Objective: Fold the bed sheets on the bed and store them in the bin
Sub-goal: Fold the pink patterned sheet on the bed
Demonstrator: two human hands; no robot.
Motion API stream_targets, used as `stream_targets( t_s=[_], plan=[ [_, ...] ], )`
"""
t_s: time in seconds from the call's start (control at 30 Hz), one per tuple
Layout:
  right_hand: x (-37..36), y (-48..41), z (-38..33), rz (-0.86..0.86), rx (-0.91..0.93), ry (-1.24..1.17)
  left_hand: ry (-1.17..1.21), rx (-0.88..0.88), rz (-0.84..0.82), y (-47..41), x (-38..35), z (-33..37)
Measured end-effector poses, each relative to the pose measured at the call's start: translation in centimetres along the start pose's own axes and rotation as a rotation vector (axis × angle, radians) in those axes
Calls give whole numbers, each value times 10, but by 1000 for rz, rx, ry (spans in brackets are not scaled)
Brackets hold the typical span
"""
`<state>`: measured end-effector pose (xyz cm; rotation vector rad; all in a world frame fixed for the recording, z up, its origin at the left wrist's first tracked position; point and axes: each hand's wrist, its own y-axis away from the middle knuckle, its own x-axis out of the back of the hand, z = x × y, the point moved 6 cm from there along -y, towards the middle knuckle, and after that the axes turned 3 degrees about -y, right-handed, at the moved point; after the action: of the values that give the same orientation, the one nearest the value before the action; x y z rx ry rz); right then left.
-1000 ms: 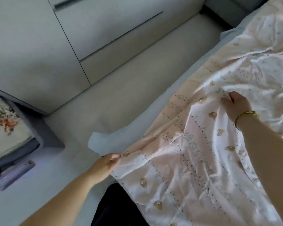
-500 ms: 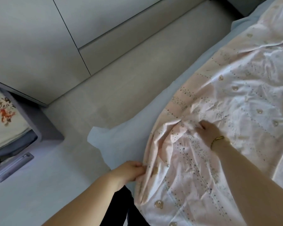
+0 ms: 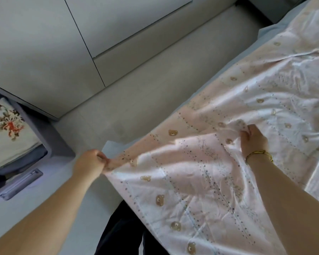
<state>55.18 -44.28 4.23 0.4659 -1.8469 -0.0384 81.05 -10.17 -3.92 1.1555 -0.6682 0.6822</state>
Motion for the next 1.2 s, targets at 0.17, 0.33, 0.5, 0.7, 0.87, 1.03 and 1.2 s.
stream_targets(
  t_s=[0.17,0.33,0.5,0.7,0.87,1.03,1.2],
  plan=[
    [19,-21,-26,35,55,-19,29,-203,-55,-1,-20,17],
    [17,-37,-35,37,90,-15,-163,-339,-295,22,-80,34],
    [18,-53,-33,82,63,-34,81,-236,-123,9,-72,13],
    [4,-90,-88,114,131,-60,317,-441,249,-1,-16,-22],
    [-63,-118,-112,-58,75,-6,189,-250,-32,-23,-43,-32],
    [-92,-96,-50,-187,-76,157,315,-47,-248,-24,-61,-37],
    [-86,-73,-13,-92,-113,151,786,239,-222,-16,-70,-47]
  ],
)
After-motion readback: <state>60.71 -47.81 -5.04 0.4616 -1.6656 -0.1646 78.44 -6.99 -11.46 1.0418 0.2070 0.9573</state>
